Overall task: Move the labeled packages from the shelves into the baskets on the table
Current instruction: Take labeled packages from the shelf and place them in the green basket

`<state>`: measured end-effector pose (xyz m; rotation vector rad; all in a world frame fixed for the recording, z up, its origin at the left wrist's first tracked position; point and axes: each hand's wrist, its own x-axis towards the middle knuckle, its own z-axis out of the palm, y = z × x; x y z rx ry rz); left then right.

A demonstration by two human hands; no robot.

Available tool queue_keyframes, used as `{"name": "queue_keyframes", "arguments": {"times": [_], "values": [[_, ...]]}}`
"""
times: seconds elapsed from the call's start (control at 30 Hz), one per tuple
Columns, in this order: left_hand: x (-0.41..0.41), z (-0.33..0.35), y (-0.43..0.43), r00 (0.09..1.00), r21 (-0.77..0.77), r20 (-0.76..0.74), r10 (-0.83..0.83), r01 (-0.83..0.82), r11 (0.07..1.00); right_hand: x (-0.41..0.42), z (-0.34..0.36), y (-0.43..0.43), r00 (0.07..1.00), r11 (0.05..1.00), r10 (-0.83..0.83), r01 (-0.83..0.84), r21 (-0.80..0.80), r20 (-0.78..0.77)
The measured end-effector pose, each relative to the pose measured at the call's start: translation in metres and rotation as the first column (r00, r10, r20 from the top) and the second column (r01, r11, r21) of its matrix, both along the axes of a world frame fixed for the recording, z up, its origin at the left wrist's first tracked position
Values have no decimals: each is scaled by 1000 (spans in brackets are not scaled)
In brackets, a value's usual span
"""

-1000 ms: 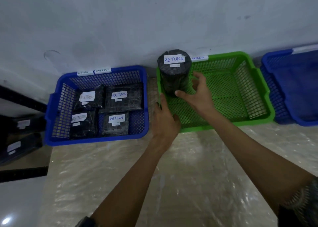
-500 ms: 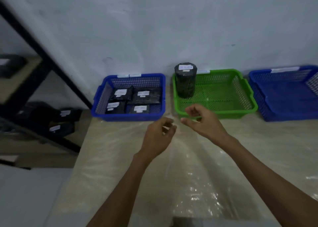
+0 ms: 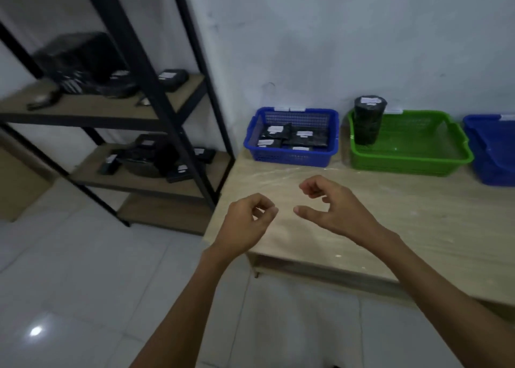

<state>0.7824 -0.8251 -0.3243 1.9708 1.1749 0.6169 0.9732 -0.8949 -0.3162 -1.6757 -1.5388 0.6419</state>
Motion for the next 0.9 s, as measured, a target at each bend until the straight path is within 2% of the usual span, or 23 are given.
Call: {"name": "queue_keyframes", "arguments": {"times": [0.3,0.43,0.73,0.9], "values": [[-225,29,-16,999,78,40,8,-11,997,-204,17,-2,998,989,24,-31,144,51],[-314,56,-4,997,125,43,59,-64,990,-285,38,11,993,990,60,-73,124,106],[-424,105,90,994,214,57,92,-102,972,-388,76,101,948,980,137,-171,98,288],[-467,99,162,993,218,18,118,-119,969,-422,68,181,940,974,194,-219,62,281]]}}
